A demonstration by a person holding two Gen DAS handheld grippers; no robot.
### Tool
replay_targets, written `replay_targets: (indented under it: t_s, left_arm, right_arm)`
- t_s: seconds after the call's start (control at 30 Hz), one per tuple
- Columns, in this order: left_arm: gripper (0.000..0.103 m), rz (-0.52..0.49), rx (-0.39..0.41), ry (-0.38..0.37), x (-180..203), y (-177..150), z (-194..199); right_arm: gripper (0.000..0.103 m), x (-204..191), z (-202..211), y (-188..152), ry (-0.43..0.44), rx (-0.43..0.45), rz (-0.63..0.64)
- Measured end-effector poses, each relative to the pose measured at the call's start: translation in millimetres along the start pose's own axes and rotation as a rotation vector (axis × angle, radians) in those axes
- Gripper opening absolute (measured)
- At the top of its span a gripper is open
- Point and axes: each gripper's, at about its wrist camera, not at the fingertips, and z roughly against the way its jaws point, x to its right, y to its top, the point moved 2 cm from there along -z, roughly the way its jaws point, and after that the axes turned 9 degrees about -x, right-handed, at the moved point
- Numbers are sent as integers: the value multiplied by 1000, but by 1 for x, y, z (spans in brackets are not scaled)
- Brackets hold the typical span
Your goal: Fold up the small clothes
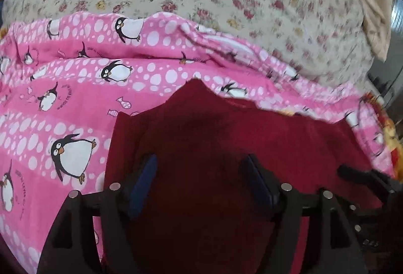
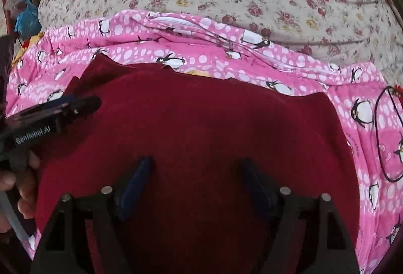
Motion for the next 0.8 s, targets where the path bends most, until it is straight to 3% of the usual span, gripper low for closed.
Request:
replay_targets:
  t_s: [0.07, 0.13, 0.2, 0.27, 0.3, 0.33, 0.4, 0.47, 0.6, 0.73, 0.8]
  left_arm:
    - [49, 41, 30, -57, -5, 7, 8]
    - [49, 39, 51, -68, -3, 19, 9]
    - [49, 31, 46, -52, -3, 33, 2]
    - [48, 78, -35, 41, -15, 38, -20]
    - [45, 127, -89, 22, -24, 36, -32]
    - [45, 147, -86, -3, -29, 35, -34]
    - [45, 149, -74, -10, -29, 35, -27]
    - [44, 131, -61, -20, -28, 31, -16]
    - [44, 175, -6, -111, -43, 6, 34]
    - [44, 224, 99, -107, -69, -37, 96]
    - [44, 271, 131, -125, -77, -64, 116]
  right_arm:
    - [76, 5, 10, 0, -6, 41, -22]
    - [77, 20, 30, 10, -49, 140, -58]
    - [78, 43, 41, 16, -111, 181, -122]
    - [80, 76, 25, 19, -92, 94, -216]
    - [80, 99, 2, 14, -50, -13, -289]
    - [80, 111, -10, 8, 2, -56, -337]
    - [80, 113, -5, 8, 21, -4, -334]
    - [79, 106, 4, 11, -14, 16, -325]
    - [79, 76, 40, 6, -66, 153, -257]
    - [79, 9, 71, -15, -52, 266, -47]
    - [79, -18, 66, -22, -32, 241, 35]
